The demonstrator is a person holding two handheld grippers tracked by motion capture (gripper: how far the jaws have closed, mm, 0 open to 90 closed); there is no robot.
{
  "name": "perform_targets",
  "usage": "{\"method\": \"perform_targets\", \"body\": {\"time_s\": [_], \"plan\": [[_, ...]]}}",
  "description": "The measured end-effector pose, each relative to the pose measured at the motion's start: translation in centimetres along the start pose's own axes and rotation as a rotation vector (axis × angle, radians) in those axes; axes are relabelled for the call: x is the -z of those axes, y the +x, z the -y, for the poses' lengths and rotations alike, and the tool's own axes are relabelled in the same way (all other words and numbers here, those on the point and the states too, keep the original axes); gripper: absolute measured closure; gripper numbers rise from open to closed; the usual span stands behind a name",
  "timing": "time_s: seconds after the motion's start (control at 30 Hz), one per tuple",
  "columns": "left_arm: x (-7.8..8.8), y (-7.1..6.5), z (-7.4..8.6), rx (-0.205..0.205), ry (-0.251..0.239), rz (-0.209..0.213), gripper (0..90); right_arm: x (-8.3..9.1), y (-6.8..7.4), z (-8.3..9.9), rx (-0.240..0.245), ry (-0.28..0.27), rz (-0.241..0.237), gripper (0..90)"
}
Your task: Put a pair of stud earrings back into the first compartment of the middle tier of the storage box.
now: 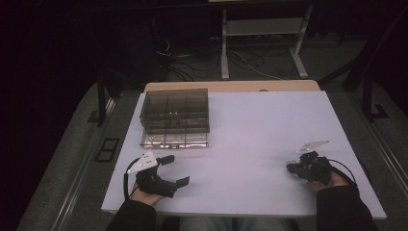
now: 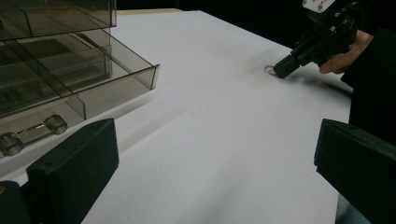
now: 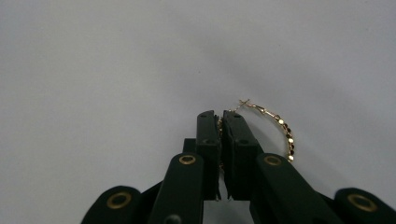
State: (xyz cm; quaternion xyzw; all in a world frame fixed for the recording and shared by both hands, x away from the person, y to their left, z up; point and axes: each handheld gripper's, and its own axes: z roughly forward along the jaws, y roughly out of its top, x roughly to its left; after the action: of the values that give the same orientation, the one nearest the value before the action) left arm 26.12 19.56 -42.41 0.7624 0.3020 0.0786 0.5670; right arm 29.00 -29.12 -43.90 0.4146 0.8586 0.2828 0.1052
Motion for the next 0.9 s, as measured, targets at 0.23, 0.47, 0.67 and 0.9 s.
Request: {"method": "perform_targets", "body": {"time_s": [0.23,0.47,0.67,0.9], "plan": [[0.0,0.0,0.0,0.0,0.001,0.001,0.0,0.0,-0.2,0.0,-0.023,0.0,-0.019,85.0],[0.0,0.0,0.0,-0.001,0.001,0.001,0.0,0.4,-0.4,-0.1,-0.049,-0.028,-0.05,85.1],[0.0,0.0,0.0,0.0,-0.001,-0.002,0.0,0.9,-0.6,-0.3,-0.076,-0.064,-0.094,85.1],[0.0,0.0,0.0,0.0,0.0,-0.001,0.0,1.6,-0.5,-0.5,-0.088,-0.114,-0.139,85.1]]}}
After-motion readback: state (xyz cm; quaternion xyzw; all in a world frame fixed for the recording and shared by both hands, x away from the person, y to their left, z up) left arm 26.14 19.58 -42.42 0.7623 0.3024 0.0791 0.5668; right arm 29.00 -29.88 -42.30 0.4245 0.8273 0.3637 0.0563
